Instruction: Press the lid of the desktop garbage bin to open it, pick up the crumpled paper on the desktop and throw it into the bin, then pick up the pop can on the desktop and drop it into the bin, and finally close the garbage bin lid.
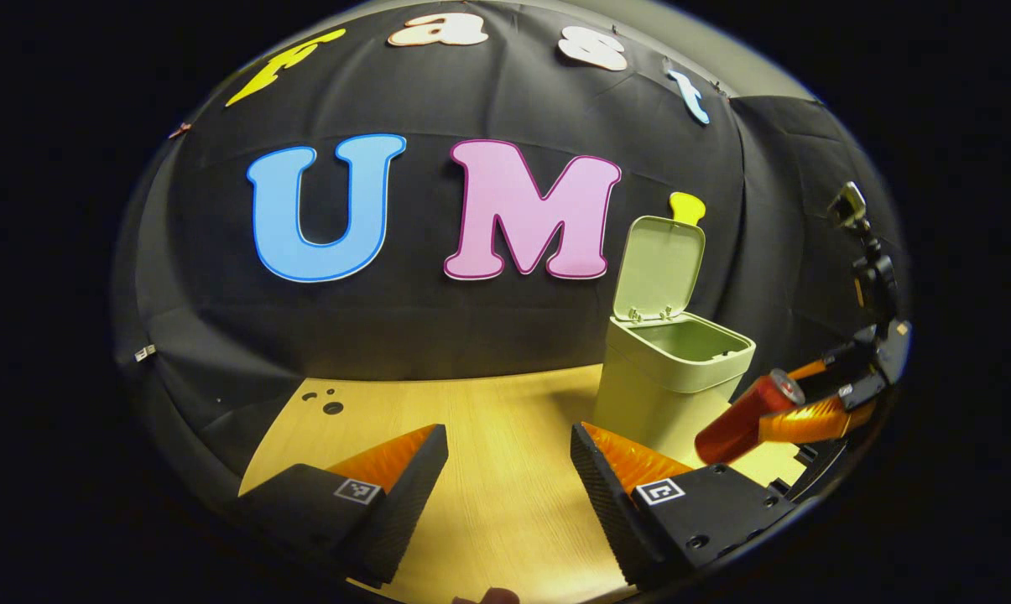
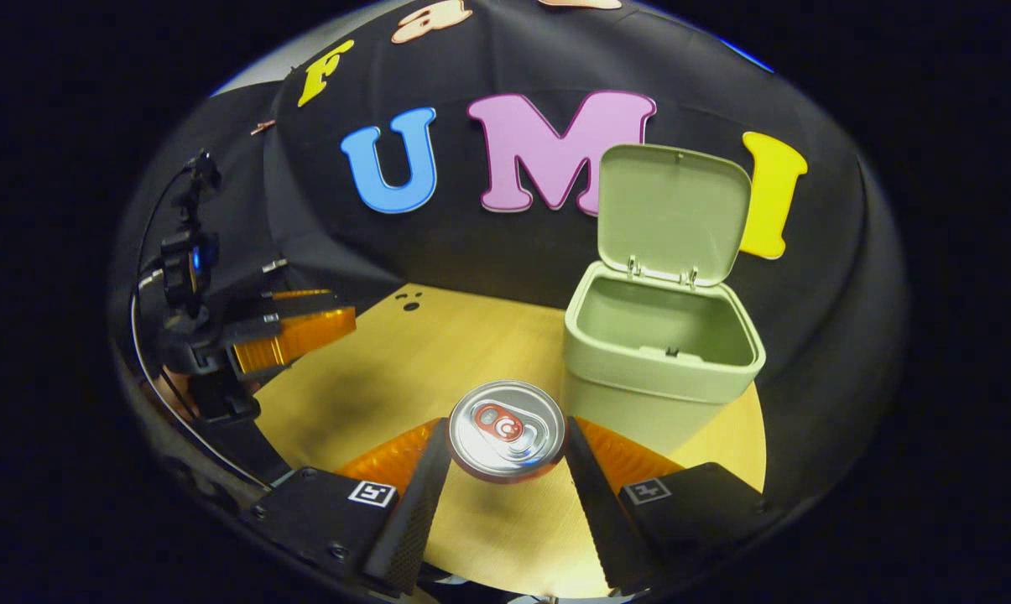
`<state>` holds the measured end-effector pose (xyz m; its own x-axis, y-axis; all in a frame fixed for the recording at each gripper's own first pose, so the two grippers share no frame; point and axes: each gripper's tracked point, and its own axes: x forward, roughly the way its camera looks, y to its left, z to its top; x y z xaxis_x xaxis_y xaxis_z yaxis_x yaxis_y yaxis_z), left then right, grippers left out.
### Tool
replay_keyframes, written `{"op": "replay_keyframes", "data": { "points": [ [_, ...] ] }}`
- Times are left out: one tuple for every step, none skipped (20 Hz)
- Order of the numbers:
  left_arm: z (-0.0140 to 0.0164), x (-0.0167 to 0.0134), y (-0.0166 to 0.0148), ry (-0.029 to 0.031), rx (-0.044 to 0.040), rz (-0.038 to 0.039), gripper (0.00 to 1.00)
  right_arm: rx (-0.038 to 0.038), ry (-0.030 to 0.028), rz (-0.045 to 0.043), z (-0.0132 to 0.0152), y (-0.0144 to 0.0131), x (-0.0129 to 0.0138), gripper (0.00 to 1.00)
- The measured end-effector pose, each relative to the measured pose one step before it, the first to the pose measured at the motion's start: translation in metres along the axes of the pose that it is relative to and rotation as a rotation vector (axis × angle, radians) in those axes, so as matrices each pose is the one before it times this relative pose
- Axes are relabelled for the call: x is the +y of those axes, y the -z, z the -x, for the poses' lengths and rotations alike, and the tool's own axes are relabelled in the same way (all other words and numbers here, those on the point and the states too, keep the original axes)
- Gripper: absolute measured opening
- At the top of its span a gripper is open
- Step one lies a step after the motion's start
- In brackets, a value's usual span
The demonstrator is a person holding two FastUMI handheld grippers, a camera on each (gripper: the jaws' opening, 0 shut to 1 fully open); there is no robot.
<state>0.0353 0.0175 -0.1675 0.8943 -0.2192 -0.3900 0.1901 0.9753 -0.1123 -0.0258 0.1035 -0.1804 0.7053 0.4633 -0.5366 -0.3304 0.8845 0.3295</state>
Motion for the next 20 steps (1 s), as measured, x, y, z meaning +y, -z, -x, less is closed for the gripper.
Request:
{"op": "replay_keyframes", "data": {
  "points": [
    [-0.00004, -0.00018, -0.00029, 0.00149, 0.00077, -0.0016, 0.95, -0.0208, 0.00027, -0.00228, 0.0022, -0.01097, -0.00208, 0.82],
    [-0.00013, -0.00026, -0.00036, 0.00049, -0.00035, -0.00262, 0.95, -0.01992, 0.00252, -0.00007, 0.00169, -0.01044, -0.00209, 0.82],
    [-0.00077, -0.00108, -0.0001, 0.00089, -0.00045, -0.00232, 0.95, -0.02181, 0.0031, 0.00347, 0.00133, -0.01114, -0.00312, 0.83],
    [0.00034, 0.00032, -0.00045, 0.0011, -0.0005, -0.0006, 0.95, -0.02586, 0.00381, 0.00471, 0.00369, -0.01351, -0.00322, 0.83],
    [0.00087, 0.00073, 0.0006, -0.0008, 0.00072, 0.00114, 0.95, -0.02369, 0.00637, 0.00634, 0.00003, -0.0121, -0.00463, 0.82],
    [0.00034, 0.0, 0.00093, -0.00059, 0.0014, 0.0023, 0.95, -0.02465, 0.00703, 0.00655, -0.00134, -0.01119, -0.00567, 0.82],
    [0.00112, -0.00012, 0.00049, -0.0005, 0.00222, 0.00337, 0.95, -0.02621, 0.00952, 0.00604, -0.00216, -0.01226, -0.00696, 0.82],
    [-0.00009, 0.00058, 0.00149, 0.00021, 0.00308, 0.00383, 0.95, -0.01826, 0.01005, 0.00418, -0.00396, -0.00971, -0.00735, 0.82],
    [0.00046, 0.00083, 0.00012, -0.00156, 0.00271, 0.00238, 0.95, -0.01332, 0.01417, 0.00229, -0.00393, -0.00863, -0.00843, 0.82],
    [0.00027, 0.00086, 0.00006, -0.00178, 0.00049, 0.00052, 0.95, -0.01147, 0.01309, -0.00084, -0.00461, -0.00685, -0.0081, 0.82],
    [0.00167, 0.0011, 0.00087, -0.00221, 0.00022, -0.00125, 0.95, -0.0095, 0.01249, -0.00375, -0.00597, -0.00602, -0.00806, 0.82],
    [0.00042, -0.00005, -0.00009, -0.00246, -0.0002, -0.00251, 0.95, -0.00677, 0.01066, -0.00858, -0.00533, -0.00345, -0.0067, 0.82],
    [0.00052, 0.00138, 0.00006, -0.00407, 0.00101, -0.00285, 0.94, -0.00101, 0.01036, -0.00956, -0.00534, -0.00325, -0.00612, 0.82],
    [0.00121, 0.0016, 0.00079, -0.00424, -0.00027, -0.00143, 0.95, 0.00182, 0.00924, -0.01184, -0.00658, -0.0013, -0.00743, 0.82],
    [0.00085, 0.00061, -0.00027, -0.00323, -0.00036, 0.00061, 0.95, 0.00496, 0.0132, -0.00816, -0.00626, 0.00125, -0.00601, 0.82],
    [0.00113, 0.0012, -0.00052, -0.00526, 0.00036, 0.00137, 0.95, 0.01545, 0.01249, -0.00568, -0.00704, 0.00308, -0.007, 0.82],
    [0.0022, 0.00129, -0.00185, -0.00338, 0.00076, 0.00251, 0.95, 0.01329, 0.01383, -0.00061, -0.00713, 0.00488, -0.00666, 0.82],
    [-0.00074, 0.00185, -0.001, -0.0022, 0.00241, 0.004, 0.94, 0.01939, 0.01354, 0.0041, -0.0071, 0.00531, -0.00695, 0.82],
    [-0.00024, 0.00286, 0.00013, -0.00299, 0.00225, 0.0044, 0.95, 0.02197, 0.00788, 0.00529, -0.00866, 0.00623, -0.00591, 0.82],
    [0.00074, 0.00159, -0.00031, -0.00317, 0.001, 0.00352, 0.95, 0.01474, 0.00414, 0.00508, -0.00653, 0.00443, -0.00188, 0.82]
  ]
}}
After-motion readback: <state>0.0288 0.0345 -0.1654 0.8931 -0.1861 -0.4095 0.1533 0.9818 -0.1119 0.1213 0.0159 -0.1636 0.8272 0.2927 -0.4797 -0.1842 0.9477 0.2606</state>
